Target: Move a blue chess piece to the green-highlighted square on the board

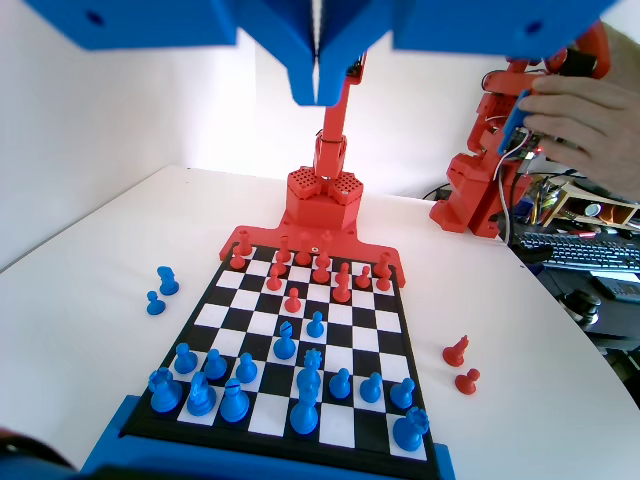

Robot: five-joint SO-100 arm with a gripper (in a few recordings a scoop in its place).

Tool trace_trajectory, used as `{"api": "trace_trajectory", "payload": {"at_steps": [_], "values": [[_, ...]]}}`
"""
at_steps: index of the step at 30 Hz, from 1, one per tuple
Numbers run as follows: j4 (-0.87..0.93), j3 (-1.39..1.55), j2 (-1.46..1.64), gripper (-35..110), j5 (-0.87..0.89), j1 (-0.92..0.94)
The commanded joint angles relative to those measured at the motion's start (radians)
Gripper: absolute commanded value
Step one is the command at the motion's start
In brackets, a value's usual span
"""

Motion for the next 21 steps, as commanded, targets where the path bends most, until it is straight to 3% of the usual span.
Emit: {"api": "trace_trajectory", "payload": {"at_steps": [1,10,21], "values": [[-0.018,-0.009,0.003,2,0.005,0.003],[-0.018,-0.009,0.003,12,0.003,0.003],[-0.014,-0.011,-0.009,1,0.005,-0.006]]}}
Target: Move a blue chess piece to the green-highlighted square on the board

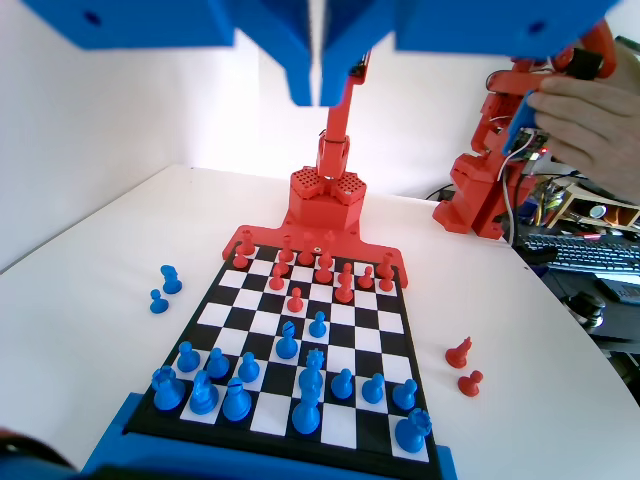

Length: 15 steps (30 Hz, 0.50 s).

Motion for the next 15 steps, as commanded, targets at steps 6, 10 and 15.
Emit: {"api": "trace_trajectory", "payload": {"at_steps": [6,10,15], "values": [[0.031,-0.052,-0.109,1,0.008,-0.025],[0.063,-0.107,-0.238,1,0.009,-0.029],[0.083,-0.163,-0.431,1,0.009,-0.032]]}}
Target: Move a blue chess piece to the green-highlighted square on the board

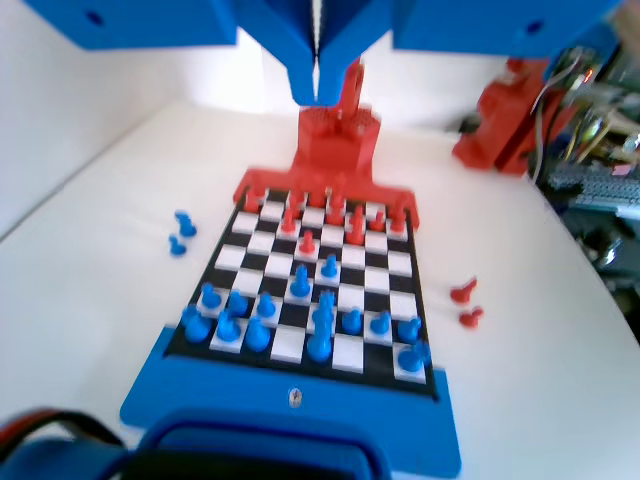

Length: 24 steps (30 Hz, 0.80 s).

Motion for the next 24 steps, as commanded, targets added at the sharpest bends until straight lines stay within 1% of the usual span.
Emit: {"api": "trace_trajectory", "payload": {"at_steps": [1,9,16,24], "values": [[0.021,-0.078,-0.152,1,-0.005,-0.02],[-0.069,-0.044,-0.374,1,0.089,-0.086],[-0.153,0.028,-0.497,1,0.179,-0.166],[-0.29,0.14,-0.629,2,0.272,-0.235]]}}
